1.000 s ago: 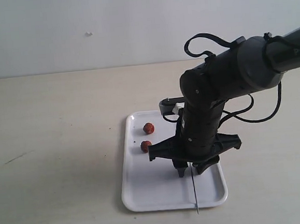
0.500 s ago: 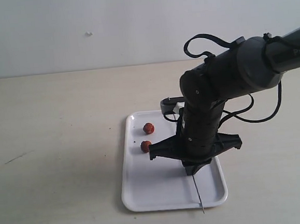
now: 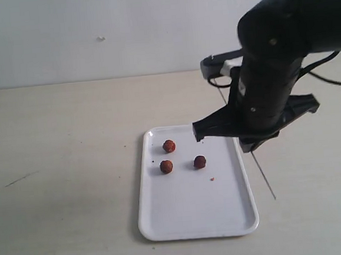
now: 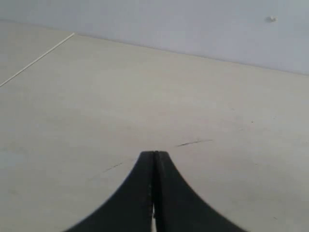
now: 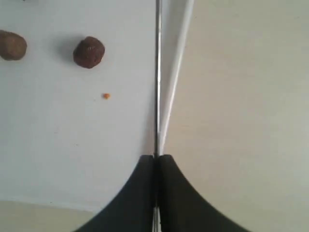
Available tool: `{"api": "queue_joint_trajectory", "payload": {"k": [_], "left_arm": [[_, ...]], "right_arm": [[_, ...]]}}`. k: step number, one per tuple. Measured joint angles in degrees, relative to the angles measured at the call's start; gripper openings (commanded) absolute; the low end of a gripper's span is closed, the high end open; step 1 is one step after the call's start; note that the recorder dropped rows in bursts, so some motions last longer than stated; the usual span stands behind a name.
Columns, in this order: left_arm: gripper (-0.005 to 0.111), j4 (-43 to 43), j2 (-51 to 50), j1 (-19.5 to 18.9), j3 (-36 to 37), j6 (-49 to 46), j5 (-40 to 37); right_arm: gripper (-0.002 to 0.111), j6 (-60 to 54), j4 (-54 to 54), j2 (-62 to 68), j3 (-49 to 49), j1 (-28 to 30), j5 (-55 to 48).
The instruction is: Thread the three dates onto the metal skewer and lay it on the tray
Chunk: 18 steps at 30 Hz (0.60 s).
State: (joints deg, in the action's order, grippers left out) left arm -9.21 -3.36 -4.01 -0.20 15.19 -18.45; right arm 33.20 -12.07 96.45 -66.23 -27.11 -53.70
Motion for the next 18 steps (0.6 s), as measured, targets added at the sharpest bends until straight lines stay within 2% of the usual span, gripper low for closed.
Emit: {"api": "queue_joint_trajectory", "payload": {"k": [9,18], "left_arm": [[0.0,0.0,0.0,0.0,0.0,0.0,0.0],[0.0,-0.1,0.0,0.0,0.0,0.0,0.0]], "right_arm": [[0.0,-1.8,-11.6,-17.4,0.0,0.0,-14.6],[0.0,-8.6,-12.3,-31.6,4.1,0.0,-15.9]]}}
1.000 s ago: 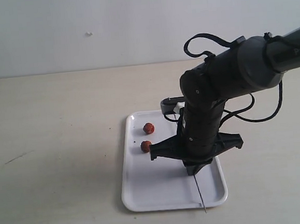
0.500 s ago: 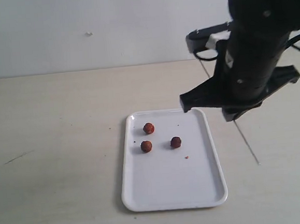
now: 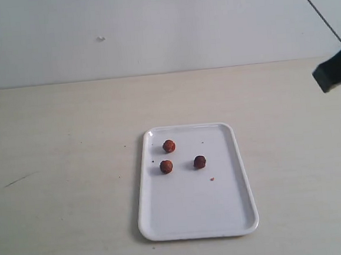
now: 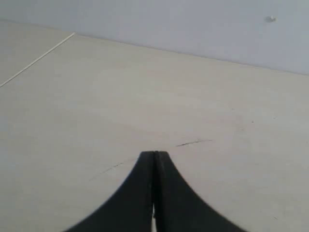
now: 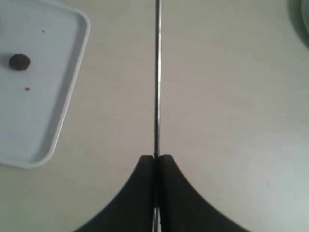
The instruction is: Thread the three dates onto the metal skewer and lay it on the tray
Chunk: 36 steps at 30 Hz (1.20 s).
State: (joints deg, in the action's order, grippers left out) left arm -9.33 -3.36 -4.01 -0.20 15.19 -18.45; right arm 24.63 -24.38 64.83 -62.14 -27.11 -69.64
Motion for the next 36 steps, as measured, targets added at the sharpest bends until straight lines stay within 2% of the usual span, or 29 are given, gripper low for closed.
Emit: {"api": "queue_joint_trajectory", "payload": {"k": [3,6,9,12,18,19,22,24,25,26,27,28,29,30,31,33,34,35,36], "left_arm": [[0.0,-1.1,0.0,0.0,0.0,-1.7,0.5],[0.0,0.5,0.0,0.0,0.2,-0.1,6.7],[0.0,5.4,0.0,0.0,0.2,8.4,15.1],[0.0,7.2,0.0,0.0,0.2,16.9,20.2],[0.0,7.9,0.0,0.0,0.3,25.4,31.2],[0.0,7.9,0.0,0.0,0.3,30.0,35.4],[0.0,5.1,-0.7,0.0,-2.1,36.3,37.2],[0.0,2.2,-4.9,0.0,-10.5,38.9,32.4],[0.0,-1.2,-10.5,0.0,-18.1,38.0,26.3],[0.0,-2.9,-13.3,0.0,-21.4,37.5,22.6],[0.0,-6.0,-21.3,0.0,-29.6,34.8,13.9],[0.0,-6.4,-24.7,0.0,-32.8,32.8,10.0],[0.0,-5.0,-33.4,0.0,-39.4,25.4,1.4],[0.0,-2.6,-37.7,0.0,-42.7,20.5,-3.2],[0.0,5.5,-45.9,0.0,-48.4,8.5,-11.5],[0.0,21.8,-56.5,0.0,-54.1,-10.0,-21.1],[0.0,33.2,-62.6,0.9,-56.3,-21.8,-25.0],[0.0,36.9,-65.5,1.9,-57.0,-26.5,-26.1],[0.0,42.6,-70.7,5.2,-58.8,-36.6,-27.3]], "right_arm": [[0.0,-4.3,2.3,-2.7,2.6,0.0,-0.3],[0.0,-8.0,3.1,-4.0,5.8,0.0,-0.3],[0.0,-10.2,3.1,-4.3,8.6,0.0,-0.5],[0.0,-10.8,3.4,-4.3,9.9,0.0,-0.5],[0.0,-11.0,6.4,-4.3,9.9,0.0,-0.6],[0.0,-11.0,6.8,-4.3,9.9,0.0,-0.5],[0.0,-11.0,7.1,-4.3,9.9,0.0,-0.3],[0.0,-11.0,8.1,-4.3,9.9,0.0,-0.2],[0.0,-11.0,8.5,-4.3,10.0,0.0,-0.2],[0.0,-11.0,8.5,-4.3,10.2,0.0,-0.2],[0.0,-11.0,8.5,-4.3,10.4,0.0,-0.3],[0.0,-11.0,8.5,-4.3,10.4,0.0,-0.4],[0.0,-11.0,8.6,-4.4,10.4,0.0,-0.4],[0.0,-11.0,8.6,-4.4,10.4,0.0,-0.4],[0.0,-11.0,8.6,-4.4,10.4,0.0,-0.3],[0.0,-11.0,8.6,-4.4,10.4,0.0,0.6],[0.0,-11.0,8.6,-4.4,10.4,0.0,1.4],[0.0,-11.0,8.6,-4.4,10.4,0.0,1.5],[0.0,-11.1,8.5,-4.4,10.4,0.0,1.7]]}}
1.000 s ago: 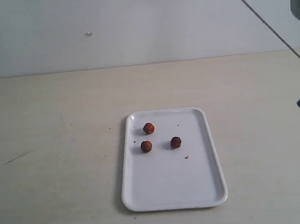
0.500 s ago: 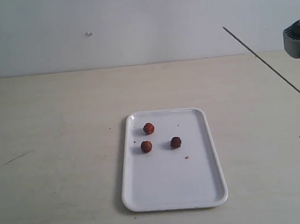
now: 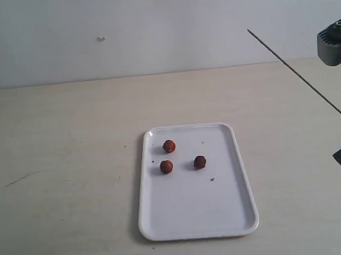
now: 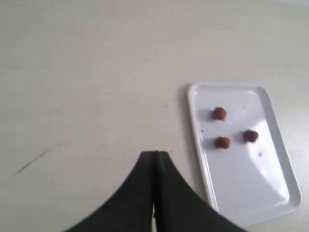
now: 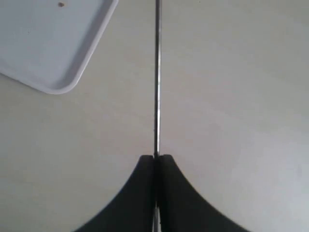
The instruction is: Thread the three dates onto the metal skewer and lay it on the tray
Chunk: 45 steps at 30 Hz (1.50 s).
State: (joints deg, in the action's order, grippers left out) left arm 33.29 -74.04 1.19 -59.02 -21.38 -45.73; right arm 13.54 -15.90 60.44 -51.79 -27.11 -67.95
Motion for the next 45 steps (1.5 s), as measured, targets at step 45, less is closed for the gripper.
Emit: {"api": "queue_joint_trajectory", "payload": {"k": [45], "left_arm": [[0.042,-49.6,-40.8,48.0,-20.7,-43.6,9.8]], "right_arm": [[0.0,-4.1,15.3,21.0,3.2,12.3,15.2]]}}
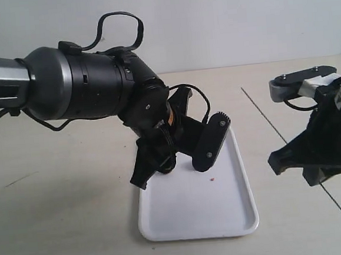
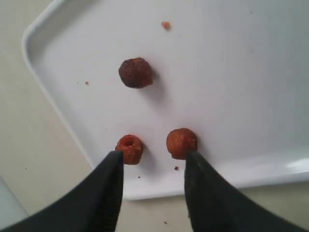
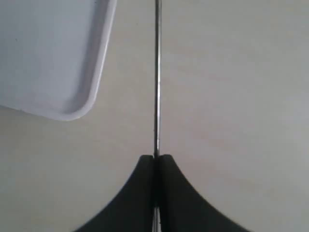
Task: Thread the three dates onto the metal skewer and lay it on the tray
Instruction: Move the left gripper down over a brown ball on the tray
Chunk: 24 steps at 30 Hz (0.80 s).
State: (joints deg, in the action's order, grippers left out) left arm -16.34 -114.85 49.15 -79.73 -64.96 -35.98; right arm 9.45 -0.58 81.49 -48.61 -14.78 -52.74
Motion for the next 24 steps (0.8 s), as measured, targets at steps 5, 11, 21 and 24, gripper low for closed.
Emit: {"api": "queue_joint_trajectory", "payload": {"k": [5,11,21,24], "left_arm": [[0.042,-0.8,-0.1,0.0,-1.9,-0.9,0.0],[0.042,-0.8,-2.5,0.0,-9.0,-3.1,-4.1],[0.042,2.0,-13.4,0.0,-22.2,-8.2,-14.2],[0.042,5.1,-14.5,0.0,-23.6,-9.7,-16.2]], "right_arm": [[0.0,-3.8,1.6,4.6,-5.5,2.0,-0.9],[0.0,-5.9,2.1,8.1,-11.6,5.0,-2.8],[0.0,-10.3,2.1,9.4,-15.8,14.4,-5.2],[0.0,-11.1,2.1,10.0,-16.3,15.8,-5.2]]}}
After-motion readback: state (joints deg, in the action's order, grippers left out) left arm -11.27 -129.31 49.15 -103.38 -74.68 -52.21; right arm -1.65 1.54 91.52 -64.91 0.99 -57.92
